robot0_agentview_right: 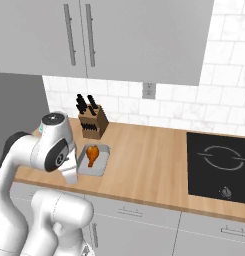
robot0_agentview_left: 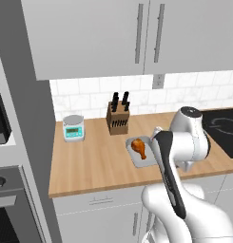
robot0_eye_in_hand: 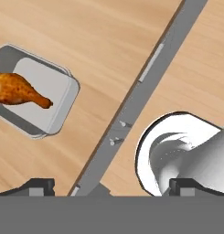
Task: Take the meat container that has the chicken drumstick and place it on the second highest rack of the freezer. Then take the vegetable container that has the corn and eggplant and place it on the highest rack of the freezer.
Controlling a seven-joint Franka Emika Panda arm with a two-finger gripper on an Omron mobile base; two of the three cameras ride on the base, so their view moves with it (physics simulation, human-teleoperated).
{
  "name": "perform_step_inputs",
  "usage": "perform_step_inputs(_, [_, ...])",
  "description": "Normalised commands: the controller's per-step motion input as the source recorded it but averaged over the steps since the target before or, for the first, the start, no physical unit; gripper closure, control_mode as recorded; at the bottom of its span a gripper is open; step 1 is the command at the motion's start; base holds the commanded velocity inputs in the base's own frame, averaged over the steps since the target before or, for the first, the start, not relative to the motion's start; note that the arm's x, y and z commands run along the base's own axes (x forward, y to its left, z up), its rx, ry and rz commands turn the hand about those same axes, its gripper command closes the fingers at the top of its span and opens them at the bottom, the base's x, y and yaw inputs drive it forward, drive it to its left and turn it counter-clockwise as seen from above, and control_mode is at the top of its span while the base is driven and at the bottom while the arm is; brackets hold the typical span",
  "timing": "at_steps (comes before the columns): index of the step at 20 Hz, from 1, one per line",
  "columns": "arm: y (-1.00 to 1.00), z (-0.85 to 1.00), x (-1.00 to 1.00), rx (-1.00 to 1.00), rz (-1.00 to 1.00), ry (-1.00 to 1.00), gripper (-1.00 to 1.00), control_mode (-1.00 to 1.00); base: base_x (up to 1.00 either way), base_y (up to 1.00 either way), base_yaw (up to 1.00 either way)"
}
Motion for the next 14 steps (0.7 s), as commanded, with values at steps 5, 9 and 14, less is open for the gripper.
perform_step_inputs(5, [0.00, -0.19, 0.55, 0.00, 0.03, 0.18, -1.00, -1.00, 0.00, 0.00, 0.00])
perform_step_inputs(9, [0.00, -0.25, 0.56, 0.00, 0.04, 0.21, -1.00, -1.00, 0.00, 0.00, 0.00])
perform_step_inputs(14, [0.00, -0.39, 0.57, 0.00, 0.05, 0.06, -1.00, -1.00, 0.00, 0.00, 0.00])
